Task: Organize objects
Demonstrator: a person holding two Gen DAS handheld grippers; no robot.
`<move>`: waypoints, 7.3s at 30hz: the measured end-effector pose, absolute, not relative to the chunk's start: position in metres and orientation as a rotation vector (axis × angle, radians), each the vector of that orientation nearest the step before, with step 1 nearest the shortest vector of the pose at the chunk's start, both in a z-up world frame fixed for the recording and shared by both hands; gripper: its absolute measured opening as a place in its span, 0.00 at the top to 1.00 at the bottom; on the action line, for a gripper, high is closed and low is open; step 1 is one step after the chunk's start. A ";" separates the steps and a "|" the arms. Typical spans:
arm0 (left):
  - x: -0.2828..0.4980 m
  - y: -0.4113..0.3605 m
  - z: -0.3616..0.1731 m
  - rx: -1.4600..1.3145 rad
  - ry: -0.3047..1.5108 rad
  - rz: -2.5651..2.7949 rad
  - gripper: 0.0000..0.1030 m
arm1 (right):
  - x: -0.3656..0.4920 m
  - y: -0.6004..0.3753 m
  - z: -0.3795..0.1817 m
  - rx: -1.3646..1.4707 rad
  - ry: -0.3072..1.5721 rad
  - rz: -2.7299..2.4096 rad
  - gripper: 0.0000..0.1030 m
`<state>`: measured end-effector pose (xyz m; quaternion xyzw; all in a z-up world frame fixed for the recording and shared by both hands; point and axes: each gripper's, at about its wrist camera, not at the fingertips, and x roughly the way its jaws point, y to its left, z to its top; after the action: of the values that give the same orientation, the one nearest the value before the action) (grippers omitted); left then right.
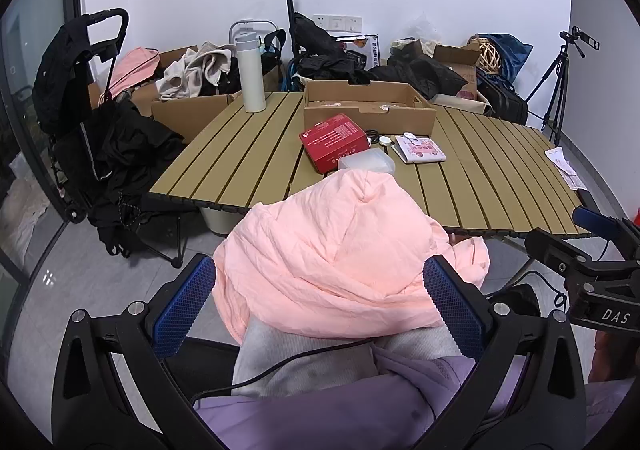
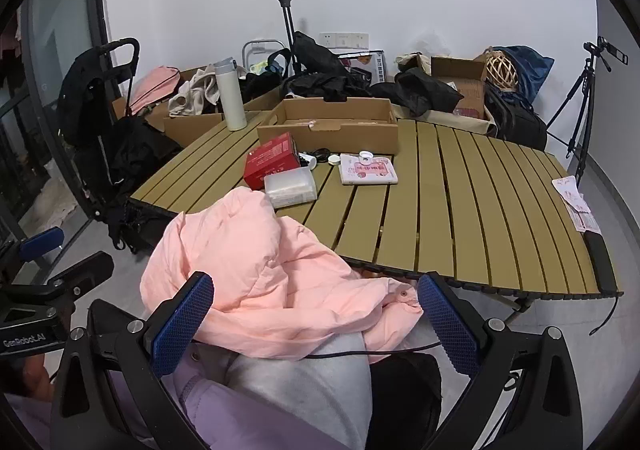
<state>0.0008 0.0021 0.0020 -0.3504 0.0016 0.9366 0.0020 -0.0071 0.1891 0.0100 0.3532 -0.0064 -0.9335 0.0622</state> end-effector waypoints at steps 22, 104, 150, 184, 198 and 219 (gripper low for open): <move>0.002 -0.001 -0.001 -1.124 -0.018 2.916 0.00 | -0.008 0.187 0.006 1.082 -0.008 -2.834 0.00; -0.289 0.018 -0.103 -1.430 -0.210 2.488 0.53 | -0.289 0.185 -0.094 1.283 -0.317 -2.517 0.23; -0.511 0.007 -0.022 -1.247 -0.440 2.415 0.78 | -0.496 0.203 -0.022 1.203 -0.524 -2.365 0.68; -0.336 -0.060 0.116 -1.050 0.101 2.907 0.00 | -0.384 0.252 0.080 1.317 0.056 -2.663 0.09; -0.060 -0.066 0.085 -0.693 0.112 2.919 0.00 | -0.066 0.216 0.060 0.819 0.022 -2.877 0.09; -0.041 -0.069 0.002 -0.984 -0.060 2.846 0.00 | -0.038 0.175 -0.030 1.080 0.045 -2.774 0.09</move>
<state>-0.0411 -0.0686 0.0022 -0.3260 -0.0197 0.9429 0.0648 -0.0378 0.1751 -0.0301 0.3615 0.0150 -0.9286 0.0824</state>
